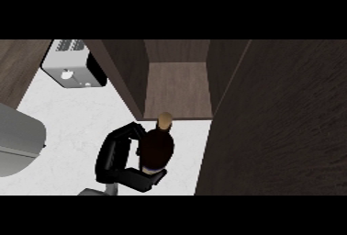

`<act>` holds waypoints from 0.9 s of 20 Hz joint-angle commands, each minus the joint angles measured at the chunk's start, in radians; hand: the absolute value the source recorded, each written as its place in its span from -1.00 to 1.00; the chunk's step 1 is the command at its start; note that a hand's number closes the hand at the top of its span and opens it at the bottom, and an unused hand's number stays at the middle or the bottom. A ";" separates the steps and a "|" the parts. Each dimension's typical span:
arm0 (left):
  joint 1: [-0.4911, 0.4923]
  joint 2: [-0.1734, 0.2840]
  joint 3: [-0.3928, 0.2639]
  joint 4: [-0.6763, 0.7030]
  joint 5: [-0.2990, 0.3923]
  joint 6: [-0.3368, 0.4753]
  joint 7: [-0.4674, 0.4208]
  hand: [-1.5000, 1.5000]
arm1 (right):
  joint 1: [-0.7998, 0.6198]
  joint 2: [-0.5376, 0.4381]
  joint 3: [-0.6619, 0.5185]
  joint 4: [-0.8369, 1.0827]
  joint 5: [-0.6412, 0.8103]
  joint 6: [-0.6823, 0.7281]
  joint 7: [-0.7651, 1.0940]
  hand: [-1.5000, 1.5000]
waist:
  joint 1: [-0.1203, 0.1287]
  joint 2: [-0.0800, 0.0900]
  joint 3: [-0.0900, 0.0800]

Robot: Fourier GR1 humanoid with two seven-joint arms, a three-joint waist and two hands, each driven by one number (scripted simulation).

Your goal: Pick up the wine, place it into the cabinet and close the cabinet

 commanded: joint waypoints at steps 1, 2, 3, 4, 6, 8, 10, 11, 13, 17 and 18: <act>-0.089 0.000 -0.024 0.021 -0.026 0.120 0.025 1.00 | 0.098 -0.030 -0.002 -0.177 0.012 0.015 -0.011 -1.00 | -0.002 0.002 0.001; -0.124 0.000 -0.011 0.066 -0.023 0.126 0.020 1.00 | 0.117 -0.055 0.012 -0.230 0.018 0.016 0.016 -1.00 | -0.012 0.001 0.001; -0.142 0.000 0.007 0.048 -0.028 0.126 0.072 1.00 | 0.081 -0.039 -0.011 -0.185 0.000 0.031 0.006 -1.00 | 0.000 0.002 0.001; -0.177 0.000 -0.037 0.117 -0.020 0.177 0.036 1.00 | 0.111 -0.028 0.027 -0.190 0.030 0.009 -0.017 -1.00 | -0.010 0.002 0.000; -0.161 0.008 0.016 0.084 -0.061 0.123 0.052 1.00 | 0.111 -0.042 0.027 -0.222 0.038 0.007 0.032 -1.00 | -0.003 0.000 0.000; -0.231 0.000 0.039 0.132 -0.040 0.128 0.063 1.00 | 0.085 -0.009 0.025 -0.166 0.047 0.000 0.013 -1.00 | 0.002 0.003 0.000; -0.251 0.000 0.019 0.225 -0.034 0.140 0.006 1.00 | 0.107 -0.062 -0.001 -0.237 0.016 0.013 0.020 -1.00 | -0.010 0.003 -0.001; -0.282 0.009 0.063 0.200 -0.041 0.122 0.062 1.00 | 0.160 -0.063 0.017 -0.213 0.013 0.014 -0.046 -1.00 | -0.006 0.002 0.000; -0.337 0.000 0.048 0.282 -0.027 0.133 0.019 1.00 | 0.122 -0.052 0.032 -0.202 0.039 0.007 -0.004 -1.00 | -0.007 0.003 -0.001; -0.431 0.000 0.041 0.339 -0.004 0.189 0.077 1.00 | 0.124 -0.076 -0.027 -0.212 -0.029 0.024 -0.027 -1.00 | -0.011 0.004 0.000; -0.432 0.000 0.061 0.397 0.002 0.150 0.036 1.00 | 0.156 -0.074 -0.047 -0.194 -0.066 0.029 -0.078 -1.00 | -0.011 0.006 0.001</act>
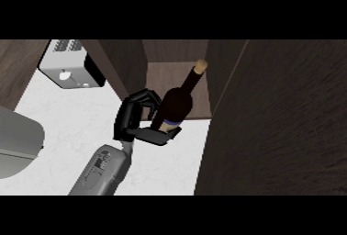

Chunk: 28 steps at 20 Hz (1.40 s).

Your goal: Pick up the wine, place it into the cabinet and close the cabinet

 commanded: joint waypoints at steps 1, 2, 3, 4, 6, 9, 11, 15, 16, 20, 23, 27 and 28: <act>-0.119 -0.001 -0.004 0.122 0.042 0.021 -0.007 1.00 | 0.043 -0.014 0.025 -0.194 0.022 0.007 0.085 -1.00 | -0.005 0.002 -0.001; -0.146 -0.001 0.042 0.151 0.039 -0.009 0.000 1.00 | 0.050 -0.012 0.029 -0.188 0.013 0.013 0.049 -1.00 | -0.004 0.002 0.000; -0.112 -0.001 -0.007 0.188 0.056 0.016 -0.081 1.00 | 0.066 -0.009 0.015 -0.200 -0.018 0.009 0.025 -1.00 | -0.011 0.003 0.000; -0.128 -0.001 0.002 0.202 0.056 0.023 -0.083 1.00 | 0.087 -0.010 0.039 -0.183 0.007 0.012 0.011 -1.00 | -0.005 0.002 0.000; -0.222 -0.001 -0.022 0.265 0.121 0.043 -0.064 1.00 | 0.087 -0.010 0.057 -0.191 0.017 0.004 -0.005 -1.00 | -0.023 0.003 -0.001; -0.283 -0.001 0.004 0.326 0.139 0.032 -0.070 1.00 | 0.093 -0.030 0.010 -0.195 -0.036 0.024 -0.008 -1.00 | -0.013 0.004 0.000; -0.299 -0.001 -0.011 0.412 0.175 0.049 -0.143 1.00 | 0.094 0.018 0.078 -0.120 0.016 0.010 -0.057 -1.00 | -0.012 0.005 0.000; -0.392 -0.001 0.019 0.513 0.224 0.041 -0.147 1.00 | 0.098 -0.022 0.027 -0.182 -0.033 0.021 -0.035 -1.00 | -0.018 0.007 0.000; -0.418 -0.001 -0.013 0.524 0.246 0.073 -0.129 1.00 | 0.104 -0.033 0.015 -0.182 -0.052 0.037 -0.058 -1.00 | -0.023 0.007 0.000; -0.505 -0.001 -0.054 0.633 0.295 0.135 -0.144 1.00 | 0.118 0.013 0.090 -0.116 -0.030 0.025 -0.116 -1.00 | -0.046 0.011 0.000; -0.516 -0.001 -0.110 0.682 0.292 0.187 -0.142 1.00 | 0.130 -0.017 0.060 -0.142 -0.059 0.043 -0.126 -1.00 | -0.063 0.013 0.000; -0.569 -0.001 -0.031 0.820 0.286 0.147 -0.137 1.00 | 0.152 -0.031 0.062 -0.155 -0.059 0.042 -0.165 -1.00 | -0.070 0.020 0.000; -0.624 -0.001 -0.010 0.834 0.293 0.152 -0.107 1.00 | 0.158 -0.011 0.086 -0.103 -0.063 0.045 -0.193 -1.00 | -0.053 0.017 0.000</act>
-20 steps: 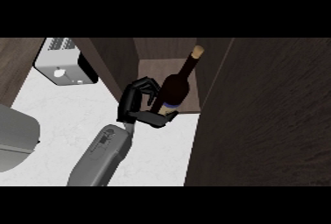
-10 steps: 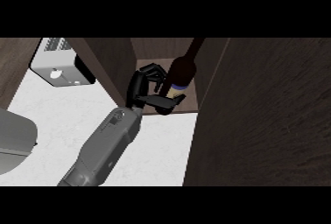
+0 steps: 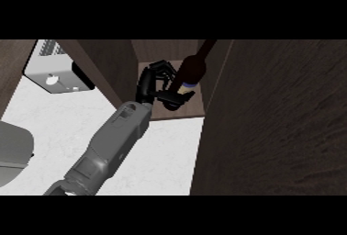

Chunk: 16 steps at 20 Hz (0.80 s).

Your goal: Pick up the wine, place it into the cabinet and close the cabinet

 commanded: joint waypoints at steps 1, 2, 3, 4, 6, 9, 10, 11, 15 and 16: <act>-0.058 0.000 0.031 0.087 0.035 0.008 -0.013 1.00 | 0.048 -0.039 -0.014 -0.182 -0.048 0.018 0.058 -1.00 | -0.003 0.004 0.000; -0.053 0.000 0.053 0.118 0.040 -0.017 -0.039 1.00 | 0.030 -0.011 0.020 -0.153 -0.025 0.010 0.054 -1.00 | -0.003 0.008 -0.002; -0.085 0.000 0.065 0.131 0.044 -0.031 -0.007 1.00 | 0.044 -0.011 0.025 -0.162 -0.022 0.002 0.058 -1.00 | 0.002 0.005 -0.001; -0.083 0.000 0.057 0.135 0.059 0.004 -0.017 1.00 | 0.060 -0.038 0.006 -0.175 -0.039 0.021 0.031 -1.00 | -0.011 0.005 0.000; -0.087 0.000 0.090 0.168 0.062 -0.013 -0.055 1.00 | 0.038 -0.017 0.038 -0.169 -0.028 0.015 0.050 -1.00 | -0.012 0.011 -0.002; -0.133 0.003 0.112 0.214 0.071 -0.032 -0.045 1.00 | 0.038 0.000 0.011 -0.139 -0.052 0.011 0.017 -1.00 | -0.012 0.015 -0.001; -0.149 0.000 0.114 0.224 0.076 -0.011 -0.026 1.00 | 0.080 -0.028 0.036 -0.160 -0.048 0.025 -0.003 -1.00 | -0.033 0.012 0.000; -0.156 0.000 0.120 0.241 0.072 -0.001 -0.038 1.00 | 0.069 -0.038 0.014 -0.144 -0.067 0.041 -0.015 -1.00 | -0.026 0.016 0.000; -0.161 0.036 0.133 0.281 0.065 -0.010 -0.082 1.00 | 0.071 -0.015 0.012 -0.117 -0.071 0.032 -0.042 -1.00 | -0.028 0.021 0.000; -0.151 0.041 0.133 0.288 0.061 -0.004 -0.110 1.00 | 0.079 -0.028 0.037 -0.123 -0.046 0.038 -0.034 -1.00 | -0.029 0.019 -0.001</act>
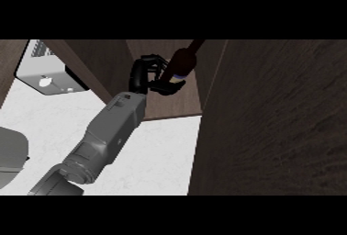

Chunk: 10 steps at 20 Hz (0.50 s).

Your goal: Pick up the wine, place it into the cabinet and close the cabinet

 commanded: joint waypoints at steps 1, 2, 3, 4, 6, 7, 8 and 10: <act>-0.032 0.012 0.025 0.054 0.002 0.034 -0.018 1.00 | 0.040 -0.011 0.029 -0.125 -0.022 0.009 0.014 -1.00 | -0.014 0.005 -0.001; -0.069 0.010 0.018 0.059 -0.009 0.060 -0.005 1.00 | 0.032 0.000 0.043 -0.114 -0.016 0.005 0.023 -1.00 | -0.007 0.003 -0.001; -0.071 0.021 0.012 0.070 -0.018 0.060 -0.011 1.00 | 0.043 -0.007 0.043 -0.109 -0.024 0.012 0.004 -1.00 | -0.013 0.004 0.000; -0.052 0.054 0.017 0.074 -0.016 0.017 -0.028 -1.00 | 0.047 -0.011 0.030 -0.119 -0.032 0.007 0.017 -1.00 | -0.011 0.008 -0.001; -0.068 0.025 0.001 0.094 -0.039 0.086 -0.047 -1.00 | 0.025 -0.003 0.031 -0.106 -0.030 0.015 0.008 -1.00 | -0.013 0.009 -0.001; -0.069 0.041 -0.001 0.101 -0.043 0.082 -0.049 -1.00 | 0.039 -0.002 0.046 -0.103 -0.033 0.018 -0.008 -1.00 | -0.015 0.008 0.000; -0.064 0.067 0.007 0.105 -0.039 0.083 -0.059 -1.00 | 0.043 -0.007 0.053 -0.119 -0.033 0.023 -0.019 -1.00 | -0.026 0.011 -0.001; -0.090 0.034 0.002 0.116 -0.047 0.130 -0.051 -1.00 | 0.063 -0.030 0.042 -0.125 -0.036 0.027 -0.021 -1.00 | -0.022 0.006 0.000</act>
